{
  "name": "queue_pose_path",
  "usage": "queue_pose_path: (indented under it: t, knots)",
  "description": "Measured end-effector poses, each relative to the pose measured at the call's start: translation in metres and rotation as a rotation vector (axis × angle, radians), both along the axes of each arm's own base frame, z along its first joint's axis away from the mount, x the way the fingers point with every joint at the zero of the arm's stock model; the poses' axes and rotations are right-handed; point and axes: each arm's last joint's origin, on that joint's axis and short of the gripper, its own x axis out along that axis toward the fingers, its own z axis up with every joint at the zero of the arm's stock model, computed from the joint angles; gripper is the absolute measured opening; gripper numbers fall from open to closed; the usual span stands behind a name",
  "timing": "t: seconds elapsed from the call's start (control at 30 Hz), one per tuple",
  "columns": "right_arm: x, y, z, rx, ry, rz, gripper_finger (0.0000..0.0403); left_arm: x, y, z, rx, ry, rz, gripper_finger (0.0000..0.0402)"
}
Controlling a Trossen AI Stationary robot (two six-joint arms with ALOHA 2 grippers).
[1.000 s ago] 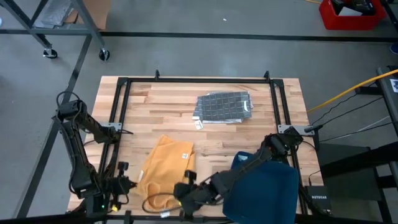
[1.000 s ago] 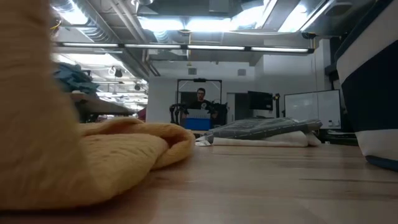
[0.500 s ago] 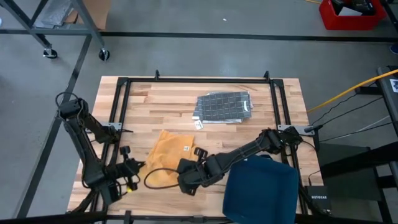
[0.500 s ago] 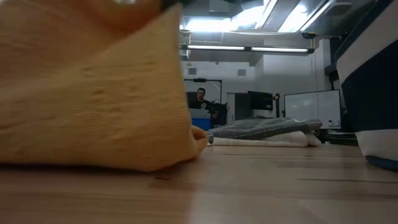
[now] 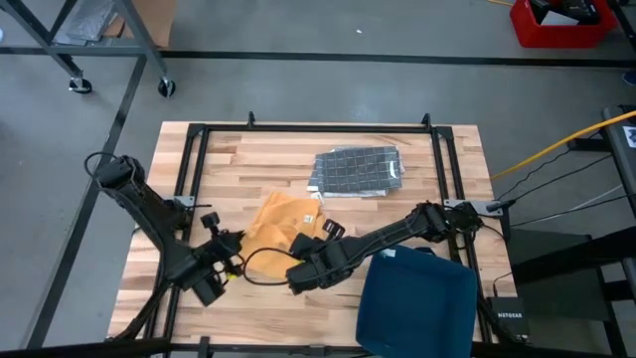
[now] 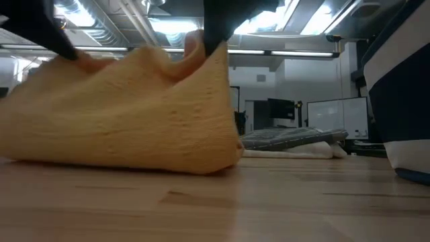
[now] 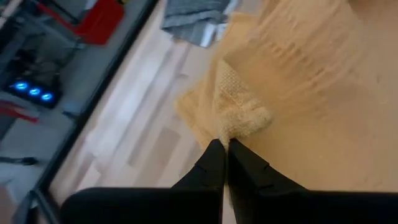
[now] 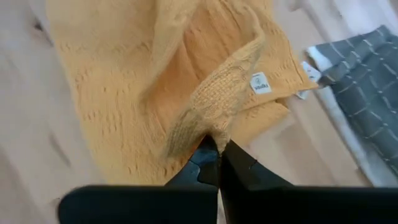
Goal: Fold towel
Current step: Fold the yellow kitchen towel
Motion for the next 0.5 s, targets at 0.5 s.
queue_pose_path:
  t: [0.5]
  knots:
    - [0.006,-0.055,-0.017,-0.124,0.148,-0.091,0.0001,0.009,0.052,-0.054,0.044,0.019,0.211,0.0000]
